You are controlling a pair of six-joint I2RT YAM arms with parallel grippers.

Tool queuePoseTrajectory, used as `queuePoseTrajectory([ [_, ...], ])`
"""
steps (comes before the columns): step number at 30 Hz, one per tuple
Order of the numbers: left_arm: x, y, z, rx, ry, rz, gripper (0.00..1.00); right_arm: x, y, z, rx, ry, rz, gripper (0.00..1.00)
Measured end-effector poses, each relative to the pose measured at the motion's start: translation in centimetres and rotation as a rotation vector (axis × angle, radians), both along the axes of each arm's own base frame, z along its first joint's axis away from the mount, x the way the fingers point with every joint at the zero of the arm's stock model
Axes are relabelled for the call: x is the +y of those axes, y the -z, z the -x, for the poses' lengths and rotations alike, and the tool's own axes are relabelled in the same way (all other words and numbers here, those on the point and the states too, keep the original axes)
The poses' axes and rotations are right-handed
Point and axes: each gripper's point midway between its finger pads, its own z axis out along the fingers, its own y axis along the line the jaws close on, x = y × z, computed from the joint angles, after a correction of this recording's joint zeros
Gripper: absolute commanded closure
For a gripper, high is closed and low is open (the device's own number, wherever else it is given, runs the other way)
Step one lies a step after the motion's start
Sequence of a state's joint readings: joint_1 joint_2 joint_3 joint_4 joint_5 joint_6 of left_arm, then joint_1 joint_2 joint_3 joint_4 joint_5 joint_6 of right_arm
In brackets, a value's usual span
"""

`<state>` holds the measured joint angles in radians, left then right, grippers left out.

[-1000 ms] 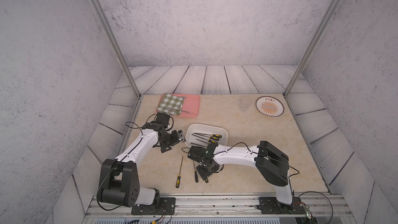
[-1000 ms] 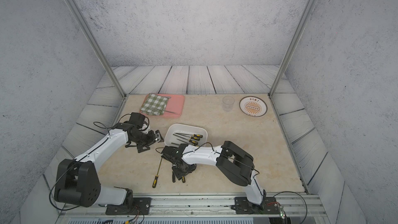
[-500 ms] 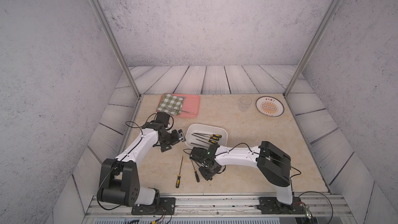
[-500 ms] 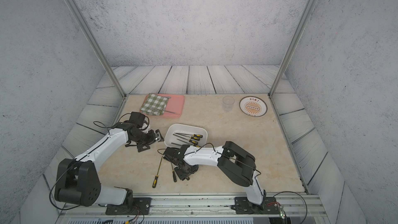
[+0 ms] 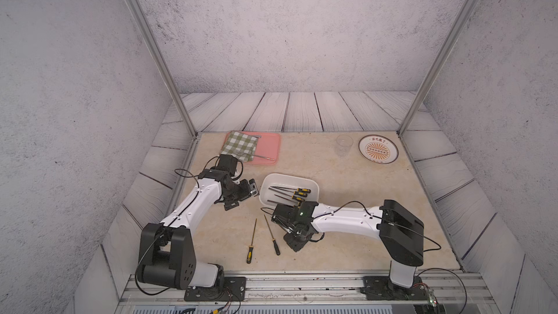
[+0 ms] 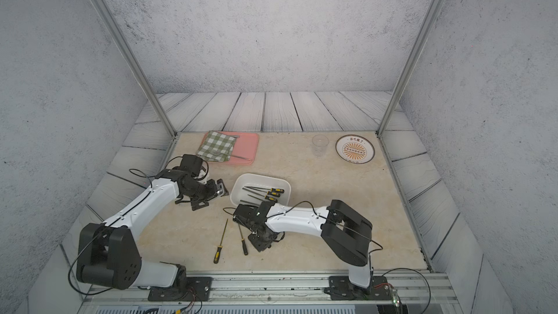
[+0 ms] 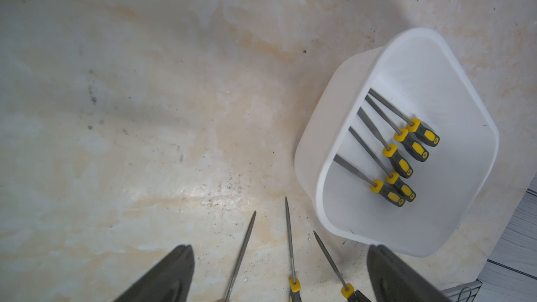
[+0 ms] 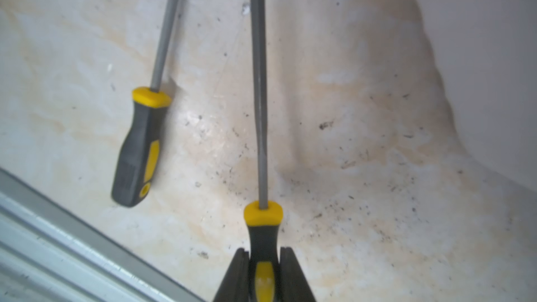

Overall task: Put the file tool into the storage box
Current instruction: Pick up the file tool from the center of the board, then place the file tool in the storage box.

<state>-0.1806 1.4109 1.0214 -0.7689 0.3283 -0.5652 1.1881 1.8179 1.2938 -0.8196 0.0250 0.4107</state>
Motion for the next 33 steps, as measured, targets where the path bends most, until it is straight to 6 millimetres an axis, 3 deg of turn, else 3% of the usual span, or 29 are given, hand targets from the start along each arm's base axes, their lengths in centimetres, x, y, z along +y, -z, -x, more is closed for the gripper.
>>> queuePoseTrajectory([
  [5, 0.1, -0.4, -0.3, -0.011, -0.006, -0.003, 0.02, -0.5, -2.5, -0.3, -0.047, -0.060, -0.031, 0.82],
  [13, 0.1, -1.6, -1.3, -0.045, -0.024, -0.003, 0.02, -1.9, -4.3, -1.7, -0.083, -0.099, -0.021, 0.83],
  [24, 0.0, -2.8, -2.2, -0.074, -0.029, -0.004, 0.01, -2.1, -10.5, -10.3, -0.171, -0.060, -0.183, 0.83],
  [28, 0.0, -2.9, -2.9, -0.076, -0.030, -0.005, 0.02, -1.8, -9.7, -12.9, -0.168, -0.096, -0.183, 0.83],
  [33, 0.0, -2.3, -2.8, -0.053, -0.031, -0.013, 0.01, -0.4, -6.3, -14.8, -0.130, -0.183, -0.125, 0.83],
])
